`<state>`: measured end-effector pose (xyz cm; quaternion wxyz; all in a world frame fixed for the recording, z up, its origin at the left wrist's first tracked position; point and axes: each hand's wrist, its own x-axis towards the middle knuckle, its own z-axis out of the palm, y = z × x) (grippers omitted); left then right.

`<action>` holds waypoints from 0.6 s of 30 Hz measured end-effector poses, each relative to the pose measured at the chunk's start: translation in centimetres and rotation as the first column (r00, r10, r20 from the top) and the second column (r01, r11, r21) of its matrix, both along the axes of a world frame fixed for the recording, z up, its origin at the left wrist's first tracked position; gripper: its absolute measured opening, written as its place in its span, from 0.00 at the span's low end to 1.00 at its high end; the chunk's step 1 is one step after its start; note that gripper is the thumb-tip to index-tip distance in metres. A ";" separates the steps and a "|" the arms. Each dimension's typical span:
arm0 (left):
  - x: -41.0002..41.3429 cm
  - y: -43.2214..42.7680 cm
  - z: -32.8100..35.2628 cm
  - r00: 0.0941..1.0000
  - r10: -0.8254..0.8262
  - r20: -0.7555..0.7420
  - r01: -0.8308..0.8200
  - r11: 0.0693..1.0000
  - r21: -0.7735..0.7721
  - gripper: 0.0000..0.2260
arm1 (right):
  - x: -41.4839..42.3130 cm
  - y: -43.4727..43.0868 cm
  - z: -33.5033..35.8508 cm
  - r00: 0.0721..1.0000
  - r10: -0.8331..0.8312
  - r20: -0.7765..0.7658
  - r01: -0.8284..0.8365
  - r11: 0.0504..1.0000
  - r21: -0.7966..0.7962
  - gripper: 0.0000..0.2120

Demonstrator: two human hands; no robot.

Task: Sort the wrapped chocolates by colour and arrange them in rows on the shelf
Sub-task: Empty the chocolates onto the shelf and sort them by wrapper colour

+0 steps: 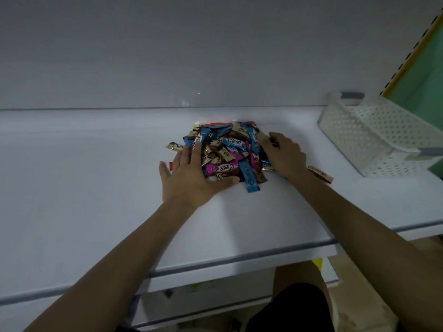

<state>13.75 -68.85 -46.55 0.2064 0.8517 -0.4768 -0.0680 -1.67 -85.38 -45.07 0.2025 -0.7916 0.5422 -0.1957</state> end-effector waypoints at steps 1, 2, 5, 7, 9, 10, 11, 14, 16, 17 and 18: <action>0.0 0.0 0.0 1.000 0.011 -0.007 -0.011 1.000 -0.016 0.55 | 0.7 0.6 0.2 1.000 0.003 0.004 -0.003 1.000 -0.001 0.39; -0.1 0.0 0.0 0.999 0.025 -0.019 -0.026 0.999 -0.041 0.56 | 1.5 1.1 0.3 1.000 0.001 -0.003 -0.001 1.000 0.002 0.42; -0.1 0.0 -0.2 0.995 0.056 -0.084 -0.067 0.989 -0.134 0.59 | 3.4 2.9 0.2 0.996 0.022 -0.090 -0.027 0.998 -0.053 0.48; -0.2 0.0 -0.2 0.996 0.049 -0.080 -0.057 0.993 -0.102 0.59 | 4.6 4.0 -0.2 0.994 0.031 -0.108 -0.042 0.995 -0.095 0.46; -0.3 0.1 0.0 0.997 0.045 -0.056 -0.049 0.996 -0.070 0.58 | 5.9 5.0 -0.5 0.998 0.048 -0.039 -0.053 0.991 -0.127 0.42; -0.3 0.1 0.0 0.998 0.040 -0.046 -0.043 0.997 -0.067 0.57 | 6.4 5.3 -0.6 0.998 0.064 0.017 -0.061 0.988 -0.141 0.39; -0.2 0.1 0.0 0.999 0.036 -0.036 -0.038 0.997 -0.074 0.55 | 6.9 5.6 -0.7 0.992 0.083 0.090 -0.070 0.987 -0.144 0.35; 0.9 0.0 -0.3 0.989 -0.010 -0.150 -0.025 0.973 -0.230 0.43 | 7.3 5.8 0.0 0.877 0.094 0.472 -0.110 0.994 0.006 0.17; 1.5 -0.5 -0.2 0.932 -0.096 -0.351 -0.069 0.901 -0.429 0.28 | 7.3 5.2 1.2 0.735 -0.003 0.678 -0.099 0.989 0.112 0.08; 1.8 -0.7 0.1 0.903 -0.124 -0.411 -0.109 0.859 -0.500 0.22 | 7.3 4.7 1.8 0.685 -0.031 0.728 -0.081 0.990 0.119 0.06; 2.0 -0.9 0.4 0.890 -0.131 -0.437 -0.154 0.816 -0.557 0.19 | 7.3 4.2 2.5 0.659 -0.030 0.751 -0.069 0.993 0.100 0.05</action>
